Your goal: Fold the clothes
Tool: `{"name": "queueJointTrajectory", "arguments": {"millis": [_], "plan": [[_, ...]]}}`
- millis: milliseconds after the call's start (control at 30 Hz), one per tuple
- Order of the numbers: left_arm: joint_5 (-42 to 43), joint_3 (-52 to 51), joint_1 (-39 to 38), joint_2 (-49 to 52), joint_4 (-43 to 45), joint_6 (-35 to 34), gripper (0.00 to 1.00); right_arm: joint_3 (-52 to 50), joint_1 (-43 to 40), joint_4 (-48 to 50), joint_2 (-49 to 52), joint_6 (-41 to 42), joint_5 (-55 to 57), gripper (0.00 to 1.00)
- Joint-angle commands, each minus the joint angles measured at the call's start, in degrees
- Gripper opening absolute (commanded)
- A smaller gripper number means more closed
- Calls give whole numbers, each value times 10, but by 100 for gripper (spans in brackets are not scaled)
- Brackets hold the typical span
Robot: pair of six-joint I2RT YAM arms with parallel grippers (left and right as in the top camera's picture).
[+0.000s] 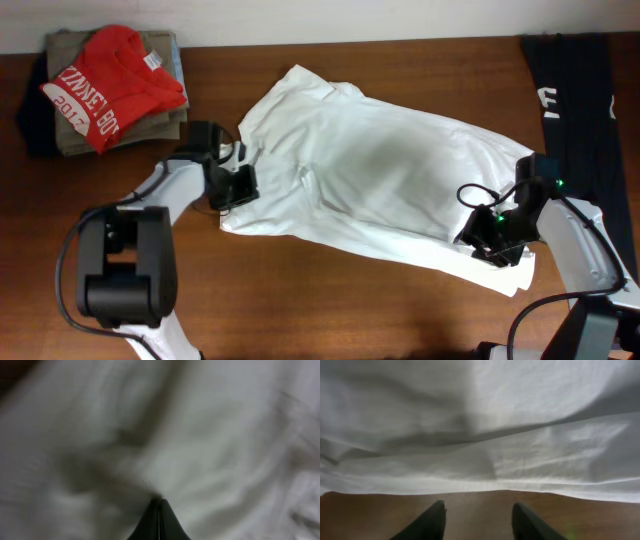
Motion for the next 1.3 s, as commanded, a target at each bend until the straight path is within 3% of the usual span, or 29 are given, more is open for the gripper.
{"name": "queueJointTrajectory", "arguments": {"millis": [0,67,133,367,433,467,567,700,933,1167,1200,1267], "plan": [[-36,4,82,55,1,-8,1,-28,4,1,-1,3,-3,56],[-36,4,129,60,0,-11,1,-47,4,14,-1,3,-3,83],[-35,5,172,60,-1,-33,1,-66,4,40,-1,3,-5,85],[-35,5,325,35,-23,-69,1,-62,4,92,79,-28,-25,83],[-42,5,330,7,-27,-69,1,-17,4,55,80,-49,-25,83],[-42,5,328,-1,-27,-68,1,33,4,-21,80,-70,-24,83],[-43,5,329,-1,-36,-68,2,41,62,-104,80,-98,-27,80],[-44,5,329,-1,-42,-64,6,35,229,-108,80,-45,-38,81],[-44,5,329,-1,-46,-64,6,-24,247,-58,80,-5,-40,80],[-44,5,329,-1,-50,-60,6,-50,247,0,80,0,-37,71],[-44,5,329,-1,-50,-60,6,-50,247,8,80,0,-37,60],[-44,5,329,-1,-50,-60,6,-50,247,17,80,17,-33,54]]}}
